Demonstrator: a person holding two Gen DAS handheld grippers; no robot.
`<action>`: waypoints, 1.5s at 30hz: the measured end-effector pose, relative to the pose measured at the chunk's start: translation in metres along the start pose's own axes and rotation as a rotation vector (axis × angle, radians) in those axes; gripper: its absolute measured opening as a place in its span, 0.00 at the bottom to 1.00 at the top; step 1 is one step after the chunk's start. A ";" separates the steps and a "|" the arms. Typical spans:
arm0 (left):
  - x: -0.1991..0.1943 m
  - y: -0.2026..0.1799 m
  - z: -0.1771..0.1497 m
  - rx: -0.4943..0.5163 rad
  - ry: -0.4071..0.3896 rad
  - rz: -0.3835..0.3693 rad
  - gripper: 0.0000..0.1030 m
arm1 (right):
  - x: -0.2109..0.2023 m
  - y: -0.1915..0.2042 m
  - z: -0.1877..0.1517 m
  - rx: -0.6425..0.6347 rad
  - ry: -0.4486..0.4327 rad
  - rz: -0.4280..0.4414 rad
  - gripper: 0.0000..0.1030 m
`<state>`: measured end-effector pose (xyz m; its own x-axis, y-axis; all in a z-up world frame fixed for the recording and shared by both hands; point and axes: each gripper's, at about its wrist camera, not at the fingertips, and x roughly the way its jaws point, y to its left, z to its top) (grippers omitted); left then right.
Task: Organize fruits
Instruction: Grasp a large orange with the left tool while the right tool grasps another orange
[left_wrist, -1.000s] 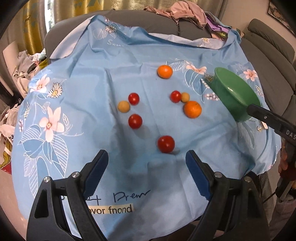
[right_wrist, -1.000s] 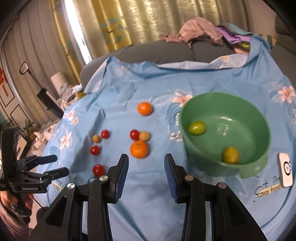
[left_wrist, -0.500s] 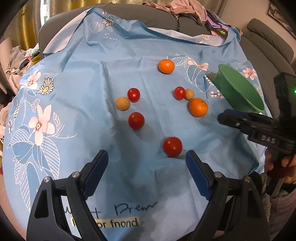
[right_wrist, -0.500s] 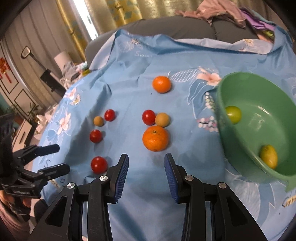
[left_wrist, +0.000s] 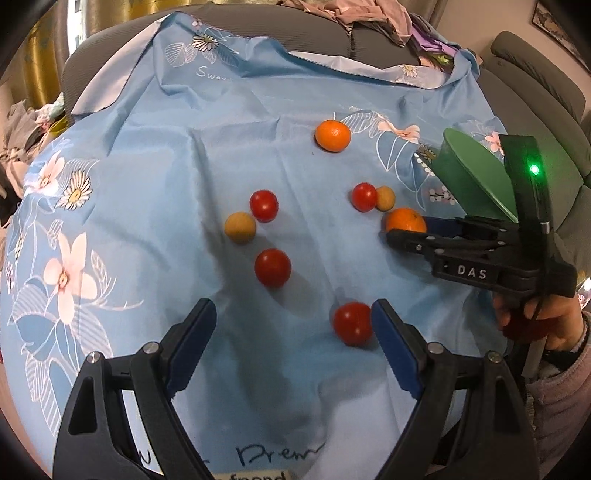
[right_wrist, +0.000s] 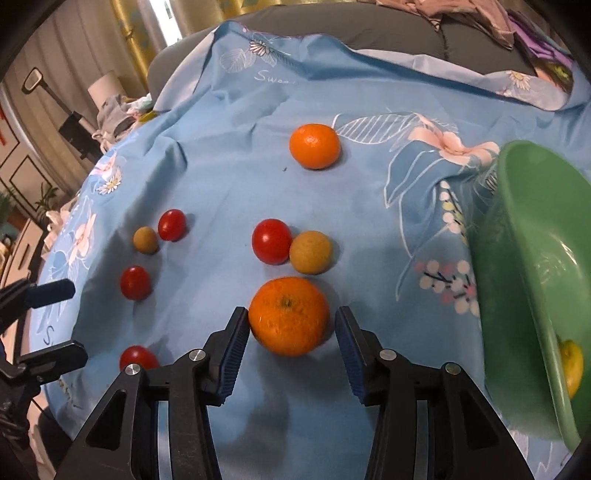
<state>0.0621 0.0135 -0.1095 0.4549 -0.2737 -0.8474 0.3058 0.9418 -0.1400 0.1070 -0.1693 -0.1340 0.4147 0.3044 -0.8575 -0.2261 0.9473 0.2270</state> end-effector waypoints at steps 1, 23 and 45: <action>0.002 0.000 0.003 0.002 -0.001 -0.001 0.83 | 0.001 0.000 0.001 0.000 0.001 0.012 0.47; 0.099 -0.033 0.142 -0.018 -0.046 0.007 0.73 | -0.056 -0.049 0.050 0.087 -0.291 0.019 0.41; 0.112 -0.045 0.142 0.012 -0.001 0.032 0.45 | -0.076 -0.062 0.040 0.119 -0.346 0.050 0.41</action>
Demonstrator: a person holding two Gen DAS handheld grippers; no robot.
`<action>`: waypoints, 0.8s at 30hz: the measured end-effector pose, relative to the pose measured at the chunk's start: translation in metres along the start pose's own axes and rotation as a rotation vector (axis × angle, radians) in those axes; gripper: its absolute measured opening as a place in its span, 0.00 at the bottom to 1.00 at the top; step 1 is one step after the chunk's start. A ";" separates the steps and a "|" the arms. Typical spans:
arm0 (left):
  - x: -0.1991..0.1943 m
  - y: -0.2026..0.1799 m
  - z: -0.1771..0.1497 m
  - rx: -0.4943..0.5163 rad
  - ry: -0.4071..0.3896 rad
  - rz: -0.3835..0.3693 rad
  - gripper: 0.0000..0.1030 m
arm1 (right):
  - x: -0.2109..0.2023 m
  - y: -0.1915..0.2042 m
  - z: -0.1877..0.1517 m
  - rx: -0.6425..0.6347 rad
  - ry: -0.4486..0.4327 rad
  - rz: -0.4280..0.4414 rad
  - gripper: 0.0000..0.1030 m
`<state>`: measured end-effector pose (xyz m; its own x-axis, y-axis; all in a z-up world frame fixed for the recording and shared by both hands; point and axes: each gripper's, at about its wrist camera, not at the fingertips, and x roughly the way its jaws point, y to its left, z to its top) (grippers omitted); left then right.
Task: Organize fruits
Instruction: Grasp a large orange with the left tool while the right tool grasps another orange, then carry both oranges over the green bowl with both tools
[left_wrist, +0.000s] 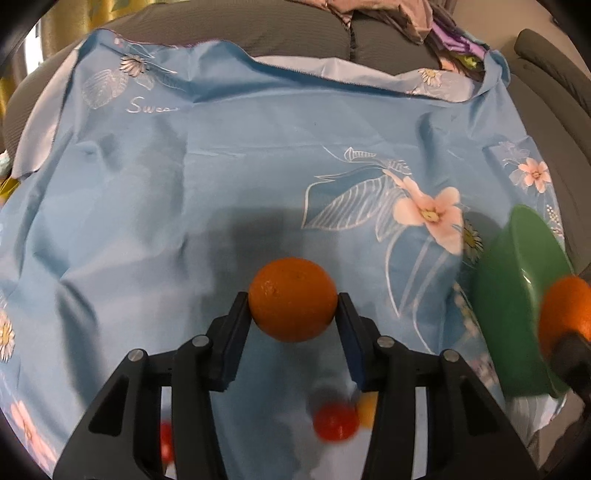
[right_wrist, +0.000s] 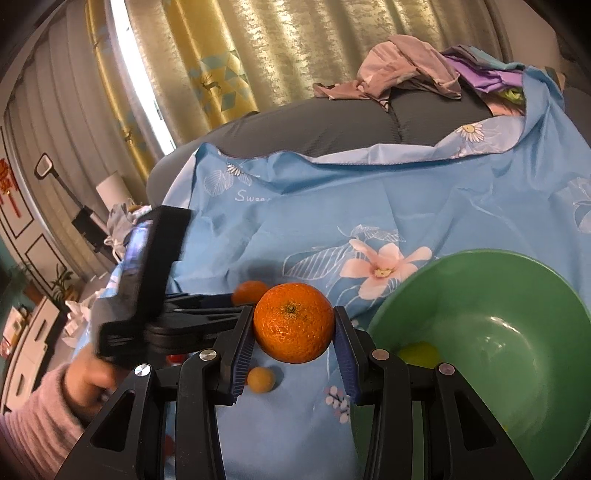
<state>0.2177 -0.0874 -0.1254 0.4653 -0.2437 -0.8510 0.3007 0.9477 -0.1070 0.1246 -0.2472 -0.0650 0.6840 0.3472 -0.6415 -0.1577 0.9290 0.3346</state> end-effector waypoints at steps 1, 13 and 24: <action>-0.008 0.000 -0.004 0.002 -0.005 0.001 0.45 | -0.002 0.001 -0.001 -0.001 0.001 0.000 0.41; -0.086 -0.007 -0.055 0.030 -0.061 0.043 0.45 | -0.033 0.020 -0.024 -0.025 0.023 0.020 0.41; -0.135 -0.016 -0.092 0.039 -0.112 0.069 0.45 | -0.069 0.039 -0.039 -0.055 0.008 0.043 0.41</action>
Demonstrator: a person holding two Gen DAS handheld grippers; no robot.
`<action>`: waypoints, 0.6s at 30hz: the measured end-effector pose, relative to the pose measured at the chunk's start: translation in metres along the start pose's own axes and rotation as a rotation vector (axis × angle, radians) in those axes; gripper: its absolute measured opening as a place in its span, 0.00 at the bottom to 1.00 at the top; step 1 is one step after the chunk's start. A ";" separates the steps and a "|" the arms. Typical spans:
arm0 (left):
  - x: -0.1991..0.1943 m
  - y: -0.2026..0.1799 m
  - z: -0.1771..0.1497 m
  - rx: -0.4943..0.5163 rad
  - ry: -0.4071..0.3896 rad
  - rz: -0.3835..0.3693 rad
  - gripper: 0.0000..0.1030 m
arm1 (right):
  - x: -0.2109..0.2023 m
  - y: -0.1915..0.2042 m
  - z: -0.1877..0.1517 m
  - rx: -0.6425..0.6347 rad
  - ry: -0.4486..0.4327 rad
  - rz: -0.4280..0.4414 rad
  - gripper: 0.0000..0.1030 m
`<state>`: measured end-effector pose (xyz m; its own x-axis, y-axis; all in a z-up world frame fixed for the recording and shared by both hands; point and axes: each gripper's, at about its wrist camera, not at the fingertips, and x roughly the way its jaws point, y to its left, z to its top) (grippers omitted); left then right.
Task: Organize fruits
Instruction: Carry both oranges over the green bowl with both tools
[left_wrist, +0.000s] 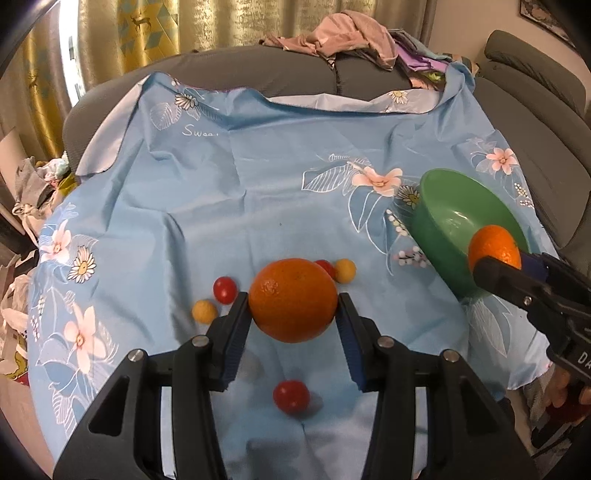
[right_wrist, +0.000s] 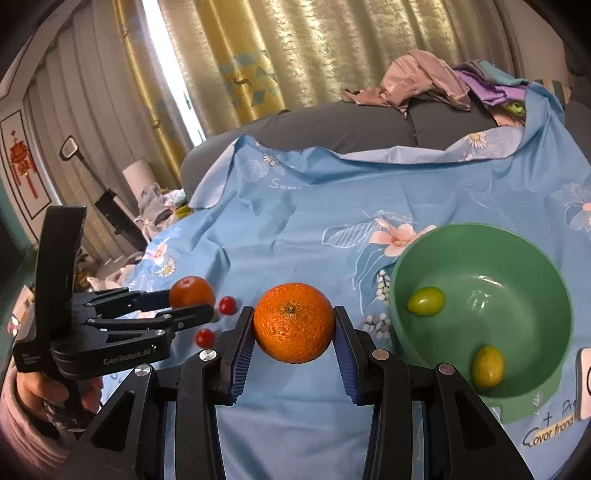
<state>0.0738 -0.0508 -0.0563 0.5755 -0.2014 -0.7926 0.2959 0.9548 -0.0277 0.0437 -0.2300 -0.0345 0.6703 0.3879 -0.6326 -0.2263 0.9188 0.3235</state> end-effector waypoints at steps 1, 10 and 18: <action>-0.004 -0.001 -0.002 -0.001 -0.003 -0.002 0.45 | -0.002 0.001 0.000 -0.002 -0.002 0.000 0.41; -0.030 -0.010 -0.009 0.011 -0.042 0.003 0.45 | -0.023 0.012 -0.003 -0.021 -0.031 0.007 0.41; -0.047 -0.022 -0.009 0.043 -0.075 0.007 0.45 | -0.032 0.012 -0.006 -0.023 -0.051 0.008 0.41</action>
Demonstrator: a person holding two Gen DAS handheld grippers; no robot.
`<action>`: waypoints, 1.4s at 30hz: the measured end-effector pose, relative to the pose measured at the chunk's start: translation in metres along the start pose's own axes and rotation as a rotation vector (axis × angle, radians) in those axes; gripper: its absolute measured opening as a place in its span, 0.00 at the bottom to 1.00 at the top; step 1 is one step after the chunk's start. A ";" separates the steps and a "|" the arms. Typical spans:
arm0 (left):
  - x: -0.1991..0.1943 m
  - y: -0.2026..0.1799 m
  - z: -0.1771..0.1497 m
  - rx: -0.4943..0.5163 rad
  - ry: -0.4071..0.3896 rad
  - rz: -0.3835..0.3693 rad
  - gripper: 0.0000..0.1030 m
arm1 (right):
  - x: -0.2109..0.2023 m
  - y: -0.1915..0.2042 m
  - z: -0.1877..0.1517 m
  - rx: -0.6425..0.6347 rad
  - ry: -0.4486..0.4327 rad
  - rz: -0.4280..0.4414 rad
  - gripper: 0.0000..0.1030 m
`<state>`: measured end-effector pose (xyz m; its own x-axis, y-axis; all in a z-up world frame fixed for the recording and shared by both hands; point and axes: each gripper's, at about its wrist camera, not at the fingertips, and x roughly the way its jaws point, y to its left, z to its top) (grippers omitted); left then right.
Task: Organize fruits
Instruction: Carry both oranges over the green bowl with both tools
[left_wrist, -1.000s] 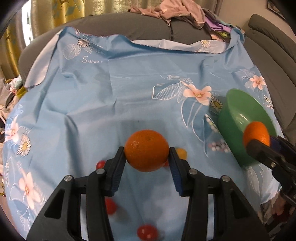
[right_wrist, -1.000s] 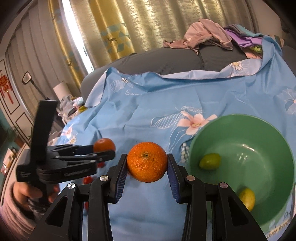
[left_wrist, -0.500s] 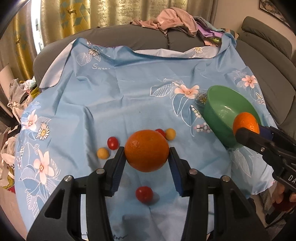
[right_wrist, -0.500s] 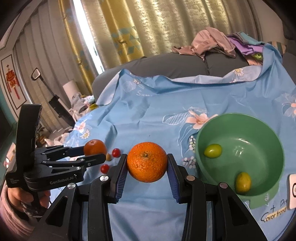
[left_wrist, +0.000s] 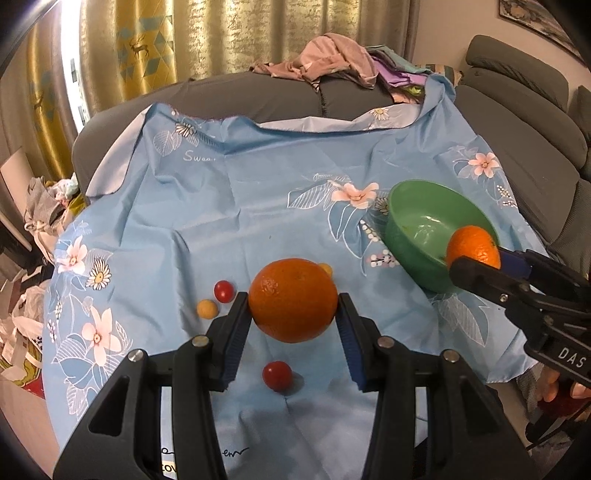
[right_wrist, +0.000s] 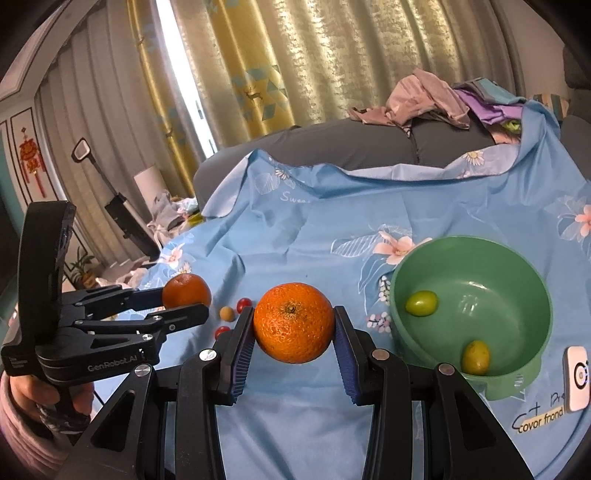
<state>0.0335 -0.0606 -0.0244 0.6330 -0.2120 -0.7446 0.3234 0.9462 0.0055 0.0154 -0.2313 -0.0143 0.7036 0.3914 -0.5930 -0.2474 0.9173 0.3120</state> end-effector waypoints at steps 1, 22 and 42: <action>-0.001 -0.001 0.001 0.005 -0.003 -0.001 0.45 | -0.001 -0.001 0.000 0.001 -0.003 0.000 0.41; 0.010 -0.053 0.027 0.128 -0.006 -0.041 0.45 | -0.016 -0.035 -0.002 0.075 -0.055 -0.047 0.41; 0.055 -0.115 0.052 0.262 0.028 -0.103 0.45 | -0.019 -0.089 -0.004 0.167 -0.072 -0.124 0.41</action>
<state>0.0675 -0.1936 -0.0313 0.5686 -0.2934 -0.7685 0.5581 0.8239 0.0984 0.0215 -0.3201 -0.0344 0.7691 0.2650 -0.5816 -0.0469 0.9309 0.3621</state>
